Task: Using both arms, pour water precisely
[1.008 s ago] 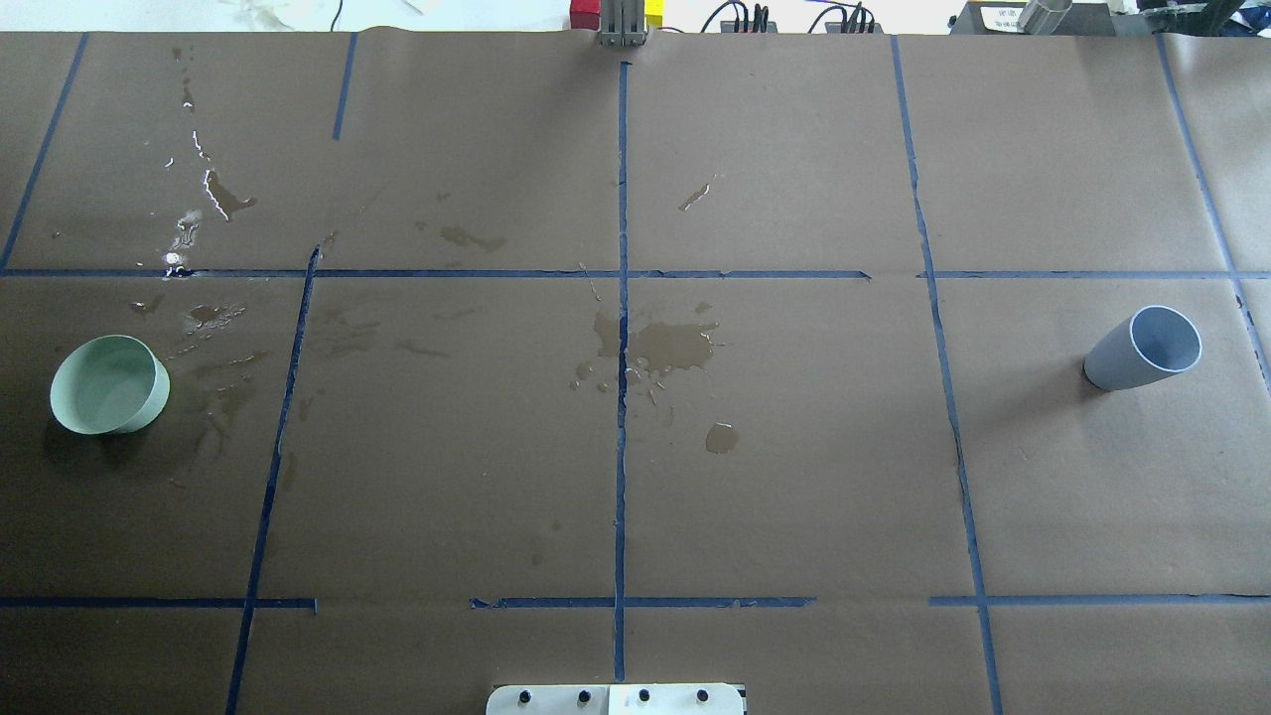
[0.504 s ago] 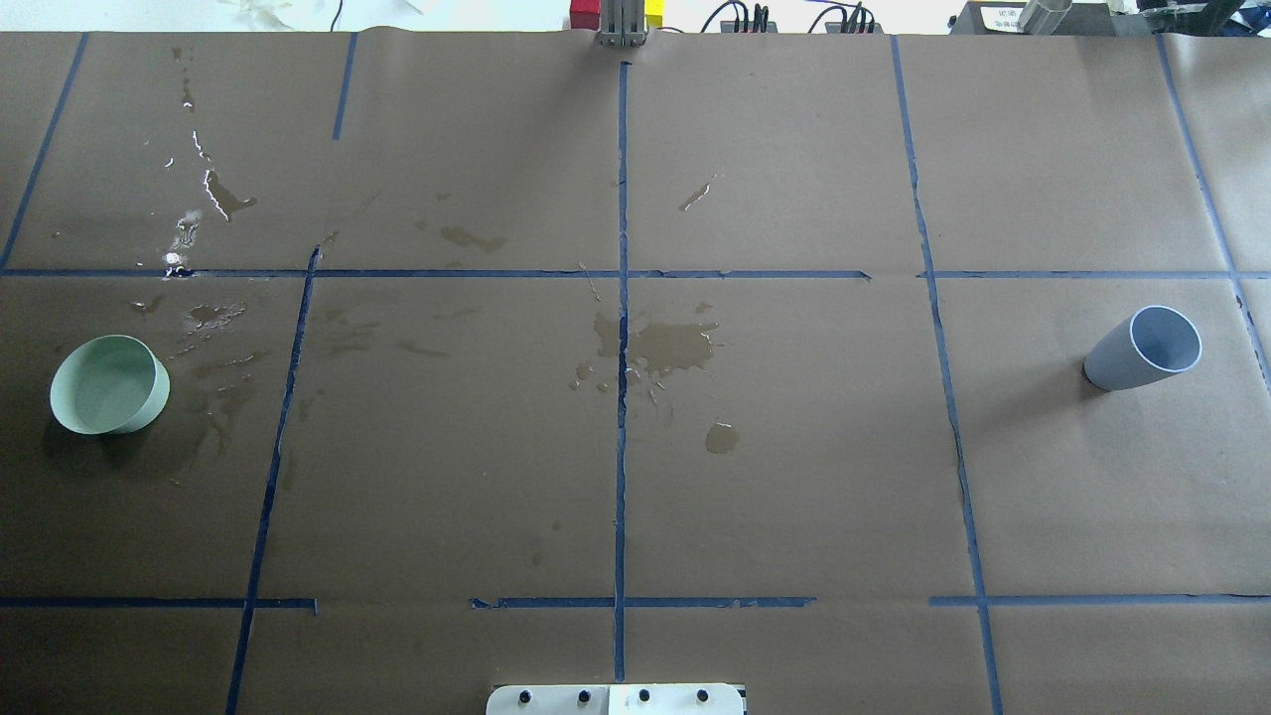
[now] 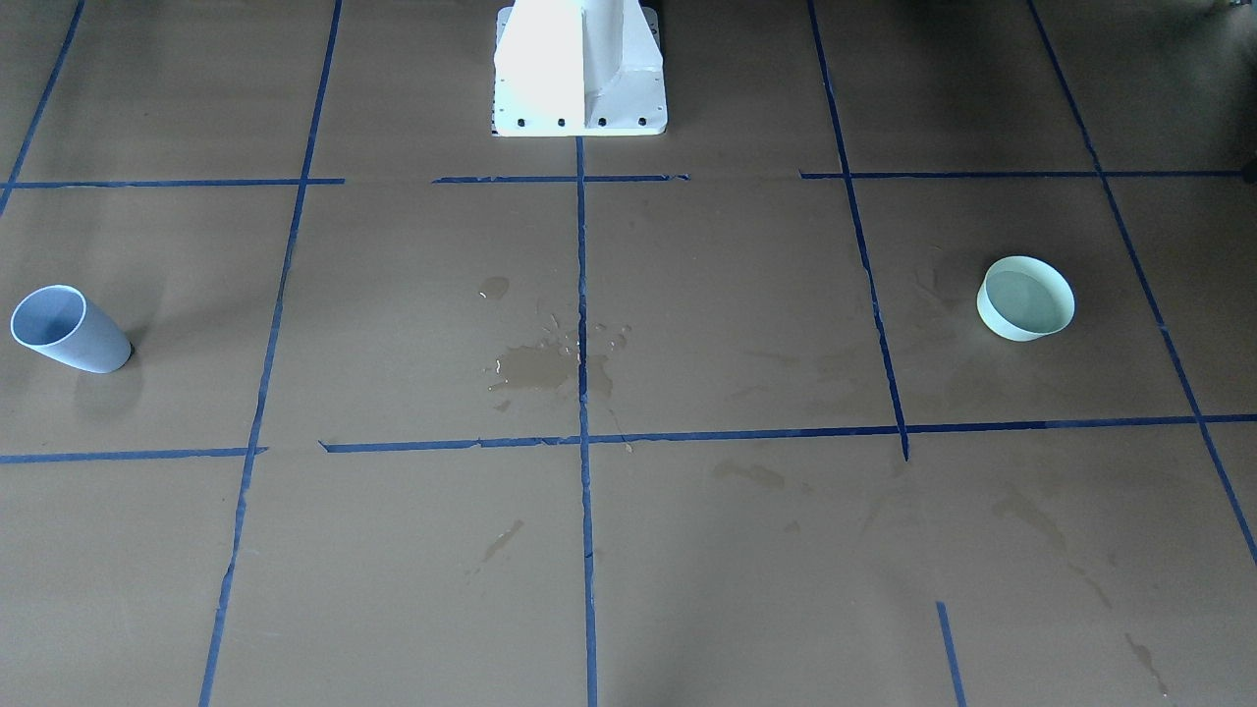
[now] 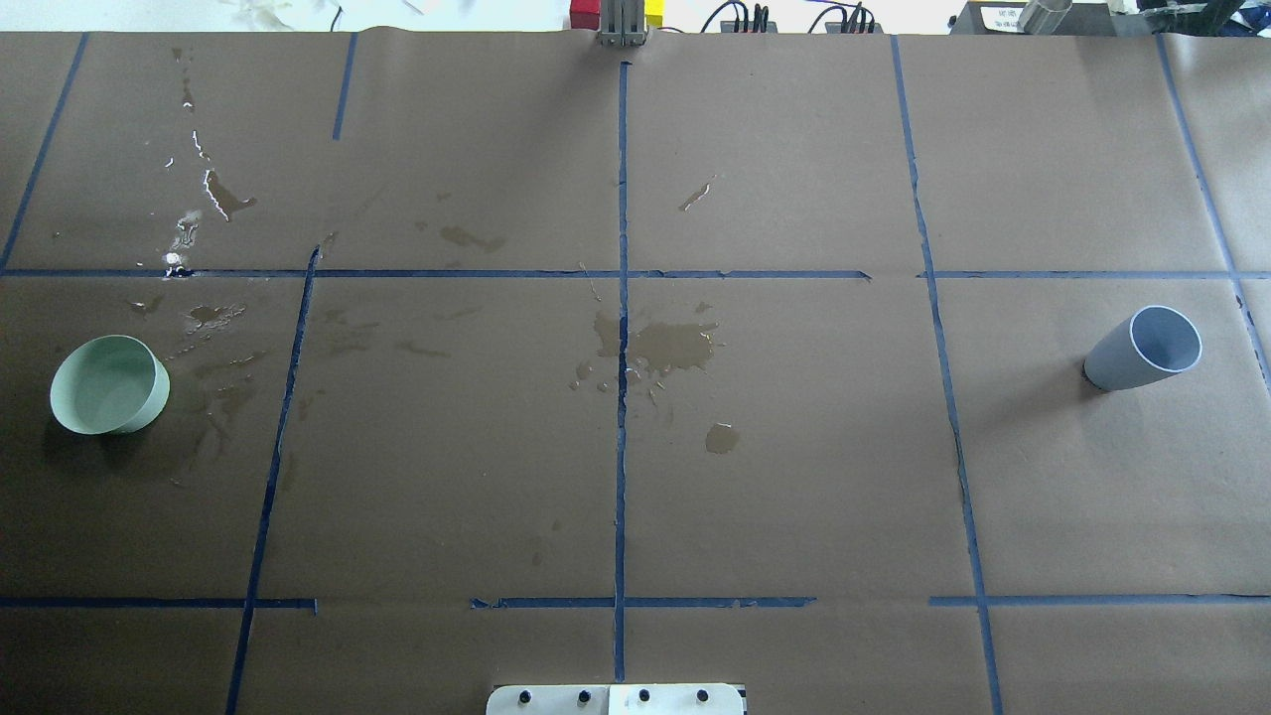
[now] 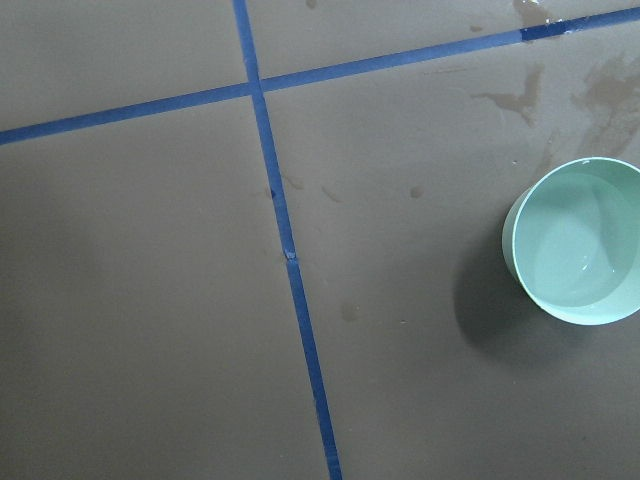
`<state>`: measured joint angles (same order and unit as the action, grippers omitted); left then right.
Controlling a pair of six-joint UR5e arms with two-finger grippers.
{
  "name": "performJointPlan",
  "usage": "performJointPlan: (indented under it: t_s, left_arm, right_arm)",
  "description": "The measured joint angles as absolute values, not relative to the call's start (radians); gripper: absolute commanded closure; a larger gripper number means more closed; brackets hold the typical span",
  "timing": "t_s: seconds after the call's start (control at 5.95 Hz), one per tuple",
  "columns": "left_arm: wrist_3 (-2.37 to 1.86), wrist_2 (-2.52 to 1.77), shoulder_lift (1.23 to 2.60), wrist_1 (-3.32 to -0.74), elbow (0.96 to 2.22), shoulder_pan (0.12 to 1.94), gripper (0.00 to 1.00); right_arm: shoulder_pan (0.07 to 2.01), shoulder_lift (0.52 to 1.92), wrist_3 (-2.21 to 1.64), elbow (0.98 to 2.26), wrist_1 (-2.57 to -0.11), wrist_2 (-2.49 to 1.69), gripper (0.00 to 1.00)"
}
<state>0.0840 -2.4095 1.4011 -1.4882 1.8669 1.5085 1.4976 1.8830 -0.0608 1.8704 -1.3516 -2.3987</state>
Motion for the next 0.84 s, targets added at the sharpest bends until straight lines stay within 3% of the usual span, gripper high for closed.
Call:
performJointPlan:
  t_s: [0.84]
  left_arm:
    - [-0.727, -2.333, 1.49, -1.964, 1.684, 1.15, 0.0]
  right_arm:
    - [1.496, 1.884, -0.075, 1.871, -1.351, -2.399, 0.0]
